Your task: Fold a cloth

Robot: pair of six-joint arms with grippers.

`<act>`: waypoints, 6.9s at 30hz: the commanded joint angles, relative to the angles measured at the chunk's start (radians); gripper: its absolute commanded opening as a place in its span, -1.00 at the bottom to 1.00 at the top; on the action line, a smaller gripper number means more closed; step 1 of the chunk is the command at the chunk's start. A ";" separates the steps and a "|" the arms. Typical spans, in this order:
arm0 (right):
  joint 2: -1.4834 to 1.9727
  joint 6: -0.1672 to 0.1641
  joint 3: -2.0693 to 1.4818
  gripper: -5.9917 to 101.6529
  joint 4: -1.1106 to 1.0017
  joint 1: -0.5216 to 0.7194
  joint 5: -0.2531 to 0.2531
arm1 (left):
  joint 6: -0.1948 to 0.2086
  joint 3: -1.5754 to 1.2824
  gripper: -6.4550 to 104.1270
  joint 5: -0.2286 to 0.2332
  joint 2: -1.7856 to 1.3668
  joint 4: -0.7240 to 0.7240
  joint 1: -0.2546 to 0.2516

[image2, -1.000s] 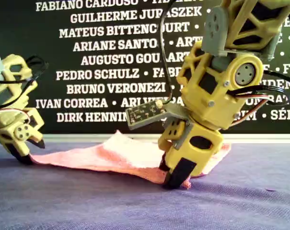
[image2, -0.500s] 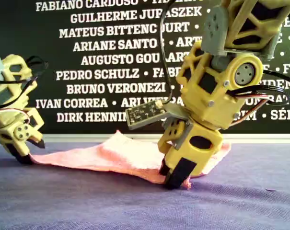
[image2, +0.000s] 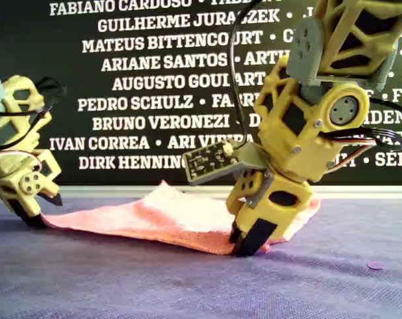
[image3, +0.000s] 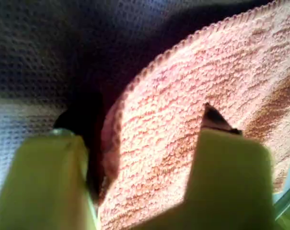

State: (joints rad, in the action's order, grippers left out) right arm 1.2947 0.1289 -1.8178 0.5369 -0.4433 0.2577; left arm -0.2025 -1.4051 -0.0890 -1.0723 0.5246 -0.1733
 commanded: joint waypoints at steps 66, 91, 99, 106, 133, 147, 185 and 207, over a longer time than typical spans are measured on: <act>0.543 -0.008 -0.465 -0.12 -0.032 0.083 0.003 | 0.005 -0.793 -0.88 -0.008 -0.807 -0.003 -0.164; 0.327 -0.008 -0.388 0.29 -0.054 0.081 0.003 | -0.002 -0.793 -0.88 -0.006 -0.807 -0.005 -0.166; 0.216 -0.008 -0.252 0.29 -0.054 0.081 0.003 | -0.002 -0.795 -0.88 -0.006 -0.807 -0.005 -0.164; 0.198 -0.008 -0.212 0.28 -0.054 0.083 0.003 | -0.002 -0.795 -0.88 -0.006 -0.807 -0.003 -0.164; 0.219 0.009 -0.120 -0.87 -0.055 0.189 0.014 | -0.002 -0.765 -0.88 -0.008 -0.807 -0.020 -0.172; 0.006 -0.006 0.374 -0.87 -0.156 0.198 0.005 | -0.003 -0.310 -0.88 0.011 -0.522 -0.175 -0.163; -0.948 0.003 1.506 -0.87 -0.463 0.291 0.015 | -0.060 0.851 -0.88 0.012 0.423 -0.241 0.011; -0.927 -0.006 1.534 0.32 -0.463 0.296 0.005 | -0.060 0.854 0.35 0.011 0.434 -0.255 0.044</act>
State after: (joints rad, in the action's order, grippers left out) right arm 0.2961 0.1273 -0.3743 0.1381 -0.1549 0.2669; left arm -0.2562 -0.6335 -0.0828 -0.5921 0.2991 -0.1626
